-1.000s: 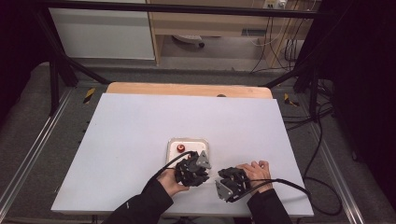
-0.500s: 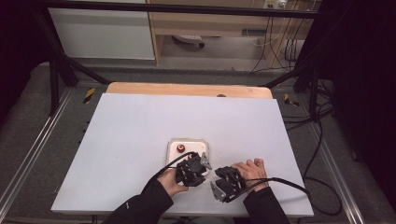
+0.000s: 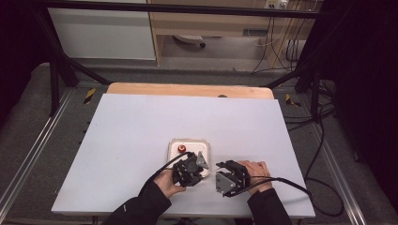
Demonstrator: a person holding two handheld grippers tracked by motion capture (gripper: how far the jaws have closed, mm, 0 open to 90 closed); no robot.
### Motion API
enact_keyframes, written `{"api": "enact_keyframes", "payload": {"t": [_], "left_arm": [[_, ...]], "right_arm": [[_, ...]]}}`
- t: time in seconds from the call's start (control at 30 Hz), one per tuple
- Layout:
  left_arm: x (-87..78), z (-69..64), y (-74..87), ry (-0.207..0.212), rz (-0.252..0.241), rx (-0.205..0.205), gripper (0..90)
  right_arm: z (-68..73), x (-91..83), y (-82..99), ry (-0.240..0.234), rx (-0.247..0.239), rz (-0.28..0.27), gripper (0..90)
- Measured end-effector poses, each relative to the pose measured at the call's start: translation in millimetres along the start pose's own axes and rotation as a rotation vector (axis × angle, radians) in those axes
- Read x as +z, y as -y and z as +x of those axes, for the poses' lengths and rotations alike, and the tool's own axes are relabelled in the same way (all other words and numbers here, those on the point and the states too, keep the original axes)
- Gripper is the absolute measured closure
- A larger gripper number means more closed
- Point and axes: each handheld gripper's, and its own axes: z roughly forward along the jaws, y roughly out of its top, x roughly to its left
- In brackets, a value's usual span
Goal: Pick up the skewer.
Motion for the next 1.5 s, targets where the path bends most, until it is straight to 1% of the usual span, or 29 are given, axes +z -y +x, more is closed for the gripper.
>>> {"api": "enact_keyframes", "payload": {"t": [0.03,0.07,0.1,0.13,0.17,0.2,0.23,0.27,0.3,0.33,0.4,0.43,0.47,0.57,0.6,0.63,0.67,0.73,0.83,0.9,0.97,1.0,1.03,1.07,1.17,1.27,1.33,1.4,1.5], "left_arm": [[-4.0,3.5,5.3,-0.011,-0.012,-0.009,88.5],[-4.0,3.5,5.3,-0.011,-0.012,-0.009,88.5],[-6.0,5.4,8.2,-0.013,-0.014,-0.014,88.5],[-7.7,7.2,11.3,-0.018,-0.021,-0.021,88.5],[-9.3,8.8,14.5,-0.023,-0.029,-0.030,88.5],[-10.9,10.3,17.9,-0.023,-0.037,-0.038,88.4],[-12.7,11.7,21.4,-0.030,-0.045,-0.043,88.4],[-14.2,13.2,25.1,-0.033,-0.052,-0.051,88.4],[-15.8,14.3,28.8,-0.038,-0.063,-0.059,88.4],[-17.5,15.6,32.2,-0.040,-0.072,-0.065,88.4],[-20.4,17.1,38.9,-0.053,-0.093,-0.082,88.4],[-22.2,18.2,42.2,-0.058,-0.101,-0.083,88.4],[-23.8,18.9,45.5,-0.062,-0.114,-0.093,88.4],[-28.5,20.5,55.0,-0.080,-0.148,-0.113,88.4],[-30.3,21.0,58.4,-0.085,-0.158,-0.119,88.4],[-31.8,21.6,62.0,-0.090,-0.170,-0.127,88.4],[-33.7,22.2,65.6,-0.096,-0.179,-0.133,88.4],[-36.7,23.5,73.6,-0.107,-0.203,-0.149,88.3],[-42.2,26.2,85.1,-0.119,-0.237,-0.172,88.3],[-45.2,28.1,92.2,-0.120,-0.259,-0.186,88.3],[-47.4,29.6,98.9,-0.127,-0.276,-0.197,88.3],[-48.3,30.2,102.1,-0.130,-0.284,-0.202,88.3],[-49.0,30.6,105.0,-0.132,-0.293,-0.206,88.3],[-49.9,31.0,107.7,-0.137,-0.301,-0.208,88.3],[-51.9,31.8,115.1,-0.146,-0.330,-0.221,88.3],[-52.7,33.2,119.7,-0.152,-0.339,-0.226,88.3],[-52.8,33.9,122.2,-0.147,-0.345,-0.230,88.2],[-53.1,33.7,124.7,-0.150,-0.353,-0.229,88.3],[-54.2,33.0,128.3,-0.152,-0.363,-0.232,88.2]], "right_arm": [[-5.1,-3.9,5.1,0.006,0.107,-0.018,54.7],[-5.1,-3.9,5.1,0.006,0.107,-0.018,54.7],[-9.7,-8.1,11.1,0.010,0.188,-0.050,49.6],[-11.4,-9.6,13.8,0.008,0.250,-0.066,45.8],[-11.4,-9.6,13.8,0.008,0.250,-0.066,45.8],[-15.3,-12.4,19.4,0.011,0.368,-0.082,41.8],[-15.3,-12.4,19.4,0.011,0.368,-0.082,41.8],[-17.0,-14.0,25.1,0.007,0.458,-0.101,38.1],[-17.0,-14.0,25.1,0.007,0.458,-0.101,38.1],[-17.5,-14.5,27.6,0.003,0.502,-0.102,36.6],[-18.4,-13.7,32.2,0.000,0.575,-0.098,31.6],[-18.8,-13.0,33.9,-0.003,0.607,-0.089,29.7],[-19.2,-12.2,35.5,-0.006,0.630,-0.080,27.8],[-20.1,-8.5,39.0,-0.045,0.709,-0.059,24.2],[-21.6,-5.7,39.9,-0.078,0.753,-0.032,20.0],[-21.7,-4.7,39.9,-0.076,0.772,-0.023,17.1],[-21.7,-4.7,39.9,-0.076,0.772,-0.023,17.1],[-21.7,-3.9,39.4,-0.064,0.792,-0.011,15.1],[-22.3,-3.7,38.6,-0.058,0.825,-0.015,12.8],[-24.1,-2.6,38.3,-0.076,0.866,-0.008,11.6],[-26.6,-0.7,38.2,-0.108,0.910,-0.005,10.4],[-28.9,0.9,38.5,-0.131,0.949,-0.010,9.6],[-28.9,0.9,38.5,-0.131,0.949,-0.010,9.6],[-30.0,1.8,38.3,-0.136,0.961,-0.017,9.2],[-32.7,4.7,33.6,-0.141,0.956,-0.004,6.6],[-36.3,7.6,25.3,-0.164,0.957,0.012,6.2],[-39.0,9.4,19.4,-0.171,0.947,0.019,6.2],[-41.9,11.2,13.8,-0.181,0.943,0.012,5.6],[-46.5,14.2,7.0,-0.199,0.959,-0.004,5.2]]}}
